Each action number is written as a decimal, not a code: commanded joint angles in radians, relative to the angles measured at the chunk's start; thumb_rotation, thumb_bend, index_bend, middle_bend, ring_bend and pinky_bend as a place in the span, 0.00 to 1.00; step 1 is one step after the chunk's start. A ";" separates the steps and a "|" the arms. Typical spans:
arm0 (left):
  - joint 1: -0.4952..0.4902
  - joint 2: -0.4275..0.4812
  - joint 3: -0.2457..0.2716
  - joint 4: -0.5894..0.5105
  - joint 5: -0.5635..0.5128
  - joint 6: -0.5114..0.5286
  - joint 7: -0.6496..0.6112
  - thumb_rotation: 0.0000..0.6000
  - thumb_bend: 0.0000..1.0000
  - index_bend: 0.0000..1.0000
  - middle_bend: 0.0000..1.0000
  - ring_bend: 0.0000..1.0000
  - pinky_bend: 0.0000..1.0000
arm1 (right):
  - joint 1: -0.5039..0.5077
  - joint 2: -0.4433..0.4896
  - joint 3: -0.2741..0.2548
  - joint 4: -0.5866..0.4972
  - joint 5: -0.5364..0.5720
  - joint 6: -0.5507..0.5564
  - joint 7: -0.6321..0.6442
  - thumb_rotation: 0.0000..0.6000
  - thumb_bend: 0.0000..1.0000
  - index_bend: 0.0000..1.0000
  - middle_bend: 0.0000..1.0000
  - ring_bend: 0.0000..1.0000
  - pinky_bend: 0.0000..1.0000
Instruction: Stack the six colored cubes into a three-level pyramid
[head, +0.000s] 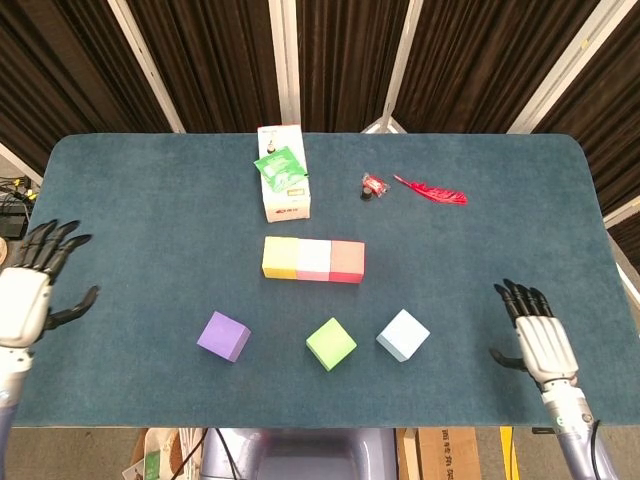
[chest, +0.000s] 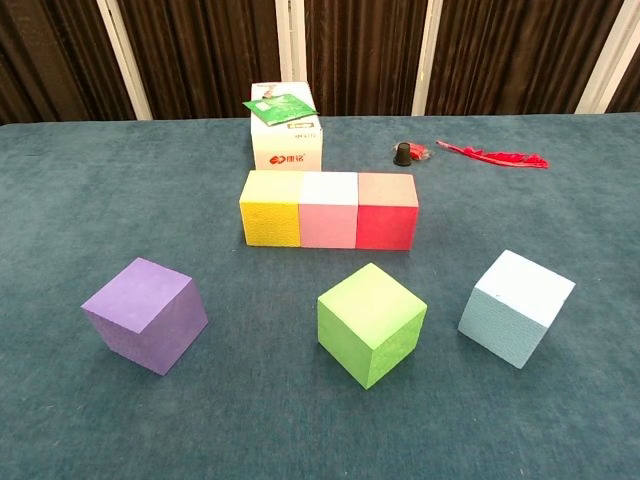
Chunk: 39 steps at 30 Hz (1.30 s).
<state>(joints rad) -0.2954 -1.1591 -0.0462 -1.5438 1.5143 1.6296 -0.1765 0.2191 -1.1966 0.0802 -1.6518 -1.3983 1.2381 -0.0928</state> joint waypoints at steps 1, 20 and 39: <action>0.054 -0.022 0.015 0.058 0.027 0.066 -0.036 1.00 0.41 0.18 0.07 0.00 0.00 | 0.056 0.051 0.019 -0.068 -0.011 -0.061 -0.043 1.00 0.24 0.02 0.00 0.00 0.00; 0.140 -0.068 0.012 0.071 0.034 0.094 -0.012 1.00 0.41 0.18 0.07 0.00 0.00 | 0.296 0.168 0.016 -0.129 -0.001 -0.439 0.016 1.00 0.23 0.04 0.07 0.00 0.00; 0.164 -0.121 -0.053 0.060 -0.014 0.089 0.011 1.00 0.41 0.19 0.07 0.00 0.00 | 0.363 0.074 -0.043 -0.002 -0.234 -0.385 0.167 1.00 0.24 0.15 0.14 0.02 0.00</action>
<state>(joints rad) -0.1324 -1.2779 -0.0975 -1.4850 1.5018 1.7181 -0.1675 0.5750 -1.1140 0.0417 -1.6651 -1.6235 0.8487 0.0690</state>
